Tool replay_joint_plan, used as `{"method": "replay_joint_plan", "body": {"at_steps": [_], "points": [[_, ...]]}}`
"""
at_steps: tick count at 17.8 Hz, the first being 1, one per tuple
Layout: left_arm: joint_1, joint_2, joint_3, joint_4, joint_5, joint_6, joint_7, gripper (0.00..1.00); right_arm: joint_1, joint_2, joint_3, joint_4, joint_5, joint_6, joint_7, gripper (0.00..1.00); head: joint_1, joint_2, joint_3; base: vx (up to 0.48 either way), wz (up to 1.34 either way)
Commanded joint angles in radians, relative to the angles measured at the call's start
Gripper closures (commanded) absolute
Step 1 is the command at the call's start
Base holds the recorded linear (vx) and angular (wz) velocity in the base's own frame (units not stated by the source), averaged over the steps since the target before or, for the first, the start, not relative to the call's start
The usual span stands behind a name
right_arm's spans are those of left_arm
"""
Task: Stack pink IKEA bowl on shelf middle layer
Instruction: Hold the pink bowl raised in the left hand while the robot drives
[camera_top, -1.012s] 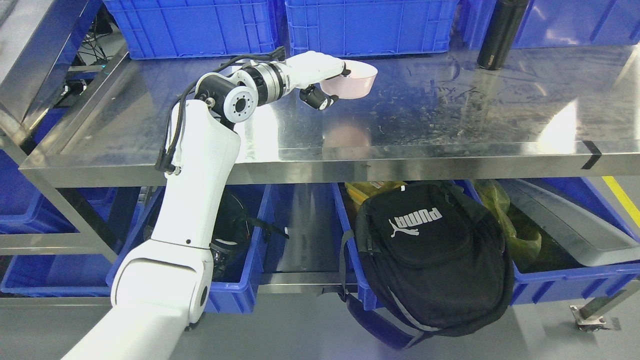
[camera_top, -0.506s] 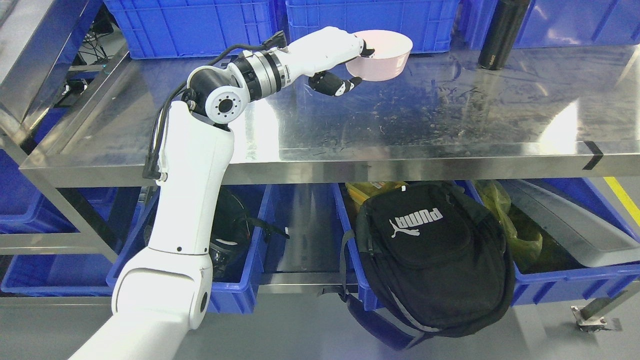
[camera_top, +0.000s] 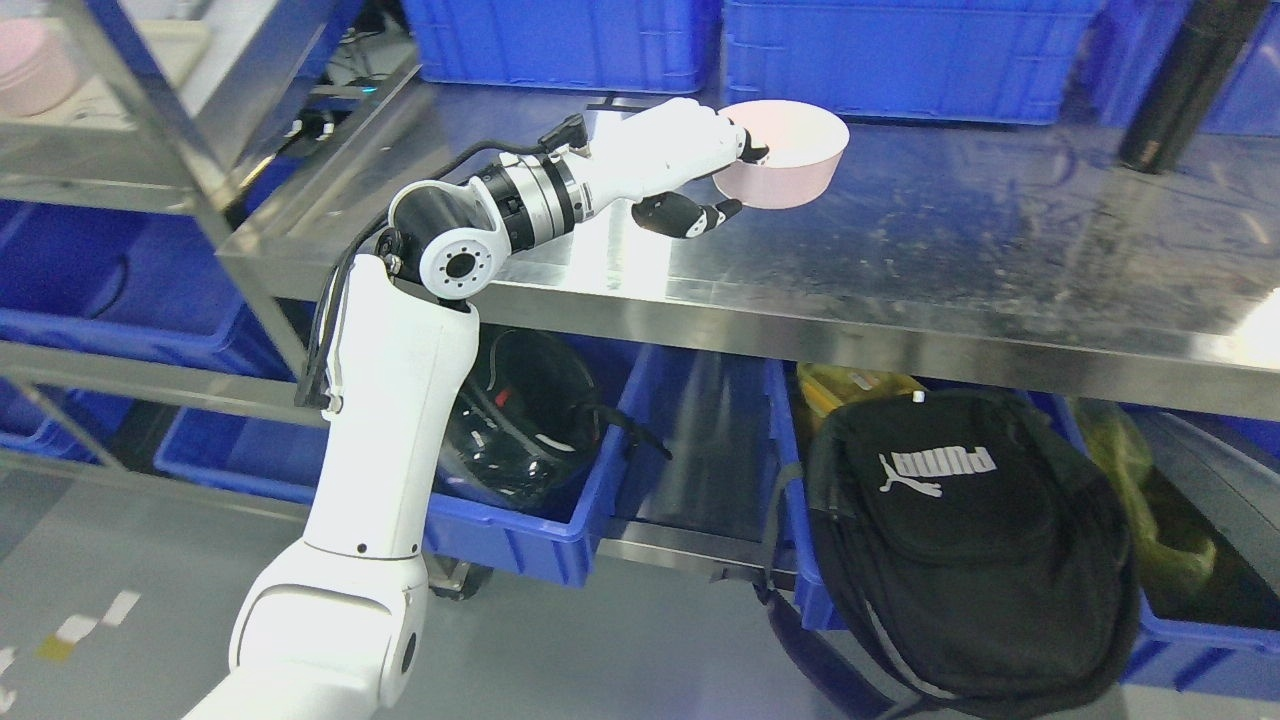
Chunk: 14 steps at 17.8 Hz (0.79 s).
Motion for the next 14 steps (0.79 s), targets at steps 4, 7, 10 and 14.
{"method": "replay_joint_plan", "body": {"at_steps": [4,7,10,14], "points": [[0.052,0.017,-0.035,-0.087,-0.002,0.011,-0.001,0.99,0.023,-0.017,0.000,-0.017,0.000,0.000,0.000,0.00,0.0000,0.000,0.000,-0.062,1.02],[0.060,0.017,-0.032,-0.089,0.000,0.012,-0.001,0.99,0.023,-0.017,0.000,-0.017,0.000,0.000,0.000,0.00,0.0000,0.000,0.000,-0.059,1.27],[0.058,0.017,-0.031,-0.089,0.000,0.012,-0.001,0.98,0.023,-0.017,0.000,-0.017,0.000,0.000,0.000,0.00,0.0000,0.000,0.000,-0.050,1.39],[0.060,0.017,-0.031,-0.091,0.000,0.012,-0.001,0.98,0.023,-0.017,0.000,-0.017,0.000,0.000,0.000,0.00,0.0000,0.000,0.000,-0.036,1.09]]}}
